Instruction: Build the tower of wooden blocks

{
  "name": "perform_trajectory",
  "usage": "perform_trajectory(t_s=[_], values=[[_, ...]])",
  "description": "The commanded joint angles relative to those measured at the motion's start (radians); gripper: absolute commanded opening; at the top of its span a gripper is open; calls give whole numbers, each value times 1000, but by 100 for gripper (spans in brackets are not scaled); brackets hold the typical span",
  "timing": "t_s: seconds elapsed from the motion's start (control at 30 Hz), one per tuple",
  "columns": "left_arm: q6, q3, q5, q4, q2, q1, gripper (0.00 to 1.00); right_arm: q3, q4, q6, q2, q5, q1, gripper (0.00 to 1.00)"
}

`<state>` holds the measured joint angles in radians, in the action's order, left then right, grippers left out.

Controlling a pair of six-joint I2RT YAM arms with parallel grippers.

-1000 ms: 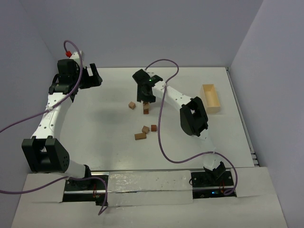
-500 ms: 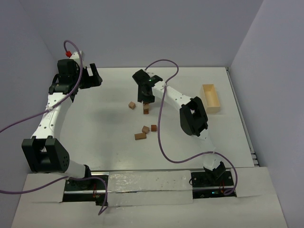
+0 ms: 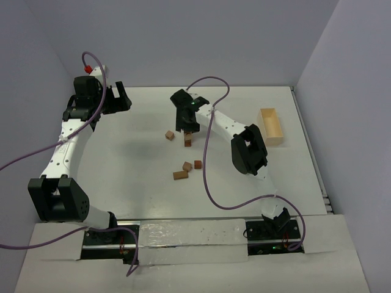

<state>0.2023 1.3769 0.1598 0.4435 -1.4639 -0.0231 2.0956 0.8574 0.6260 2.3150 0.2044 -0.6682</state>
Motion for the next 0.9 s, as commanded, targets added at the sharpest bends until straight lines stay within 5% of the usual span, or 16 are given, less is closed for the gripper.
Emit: perform_trajectory(t_s=[0.0, 0.33, 0.5, 0.53, 0.87], values=[[-3, 21, 18, -54, 3, 8, 99, 20, 0, -5, -10, 3, 7, 63], [-3, 21, 24, -54, 5, 8, 99, -24, -11, -22, -70, -22, 7, 74], [-3, 20, 28, -54, 8, 8, 99, -55, -23, -41, -108, -47, 7, 90], [-3, 19, 29, -54, 8, 8, 99, -59, -29, -47, -119, -56, 7, 99], [-25, 36, 108, -26, 13, 12, 99, -189, -78, -166, -279, -190, 4, 100]])
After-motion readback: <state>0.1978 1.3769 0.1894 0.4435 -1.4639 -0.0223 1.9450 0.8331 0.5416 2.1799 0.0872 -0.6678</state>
